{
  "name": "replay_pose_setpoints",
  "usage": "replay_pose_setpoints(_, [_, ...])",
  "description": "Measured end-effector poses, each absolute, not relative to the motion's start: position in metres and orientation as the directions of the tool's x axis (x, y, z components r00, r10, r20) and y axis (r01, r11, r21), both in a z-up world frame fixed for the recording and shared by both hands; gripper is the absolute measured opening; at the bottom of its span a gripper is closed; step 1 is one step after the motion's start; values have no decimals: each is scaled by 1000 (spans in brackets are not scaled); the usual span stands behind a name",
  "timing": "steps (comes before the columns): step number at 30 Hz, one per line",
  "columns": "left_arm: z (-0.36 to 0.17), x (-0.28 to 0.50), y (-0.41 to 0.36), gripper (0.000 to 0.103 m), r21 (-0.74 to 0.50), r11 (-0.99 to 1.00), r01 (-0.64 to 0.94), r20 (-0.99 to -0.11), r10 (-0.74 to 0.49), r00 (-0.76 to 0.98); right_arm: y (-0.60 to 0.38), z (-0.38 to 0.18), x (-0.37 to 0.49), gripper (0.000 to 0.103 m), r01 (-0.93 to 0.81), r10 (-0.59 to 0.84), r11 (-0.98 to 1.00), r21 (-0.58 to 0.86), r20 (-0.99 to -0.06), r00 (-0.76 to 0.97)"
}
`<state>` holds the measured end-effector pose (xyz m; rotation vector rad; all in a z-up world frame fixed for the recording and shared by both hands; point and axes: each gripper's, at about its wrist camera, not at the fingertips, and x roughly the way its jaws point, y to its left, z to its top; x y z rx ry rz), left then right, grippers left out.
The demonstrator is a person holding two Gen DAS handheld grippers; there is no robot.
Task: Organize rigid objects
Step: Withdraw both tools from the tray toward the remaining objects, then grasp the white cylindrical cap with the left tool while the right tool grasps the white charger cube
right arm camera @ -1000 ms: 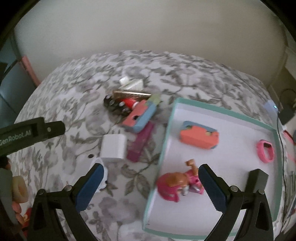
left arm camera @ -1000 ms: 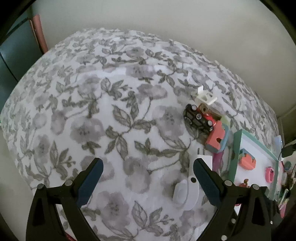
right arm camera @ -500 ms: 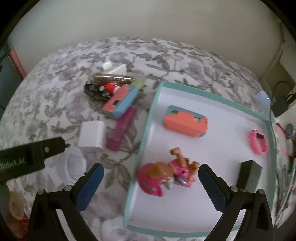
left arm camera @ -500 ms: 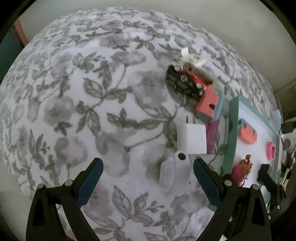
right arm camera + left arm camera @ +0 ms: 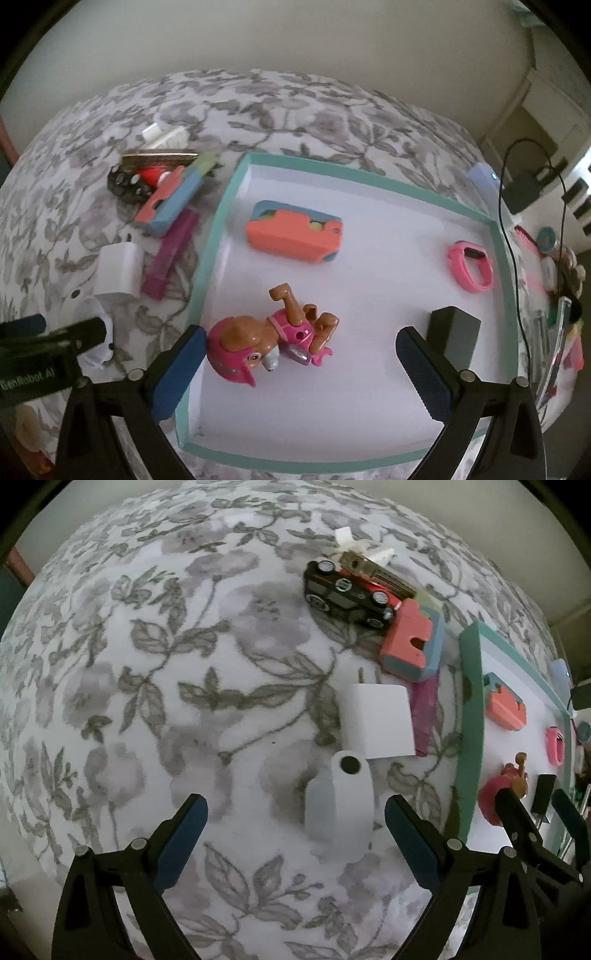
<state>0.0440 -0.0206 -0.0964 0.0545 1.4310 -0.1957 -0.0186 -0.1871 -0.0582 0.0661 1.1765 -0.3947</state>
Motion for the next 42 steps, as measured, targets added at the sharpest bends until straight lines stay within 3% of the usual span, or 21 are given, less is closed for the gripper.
replay_pose_setpoints(4, [-98,41,-29,91,-97,979,180,-985,-120,121,-186,-55,-19,103,340,-279,926,-161,-900,335])
replay_pose_setpoints(5, [-99,40,-31,87,-102,978,183,-985,-124,116,-186,-54,-19,103,339,-282,926,-163,-898,338])
replay_pose_setpoints(6, [-101,40,-33,77,-109,976,188,-985,-131,110,-185,-53,-19,103,338,-285,926,-166,-895,343])
replay_pose_setpoints(8, [-105,39,-40,69,-117,973,197,-986,-138,96,-184,-52,-19,103,339,-289,926,-168,-891,349])
replay_pose_setpoints(11, [-110,36,-45,69,-110,972,209,-987,-131,89,-185,-50,-19,103,339,-288,927,-164,-888,358])
replay_pose_setpoints(18, [-110,35,-55,36,-127,967,219,-983,-152,101,-182,-45,-18,103,339,-281,929,-147,-877,391])
replay_pose_setpoints(30, [-92,52,-21,36,-172,981,94,-967,-186,175,-161,-45,2,103,278,-118,960,19,-876,468])
replay_pose_setpoints(42, [-87,69,41,36,-225,974,-30,-954,-214,211,-108,-60,31,103,113,23,990,84,-889,458])
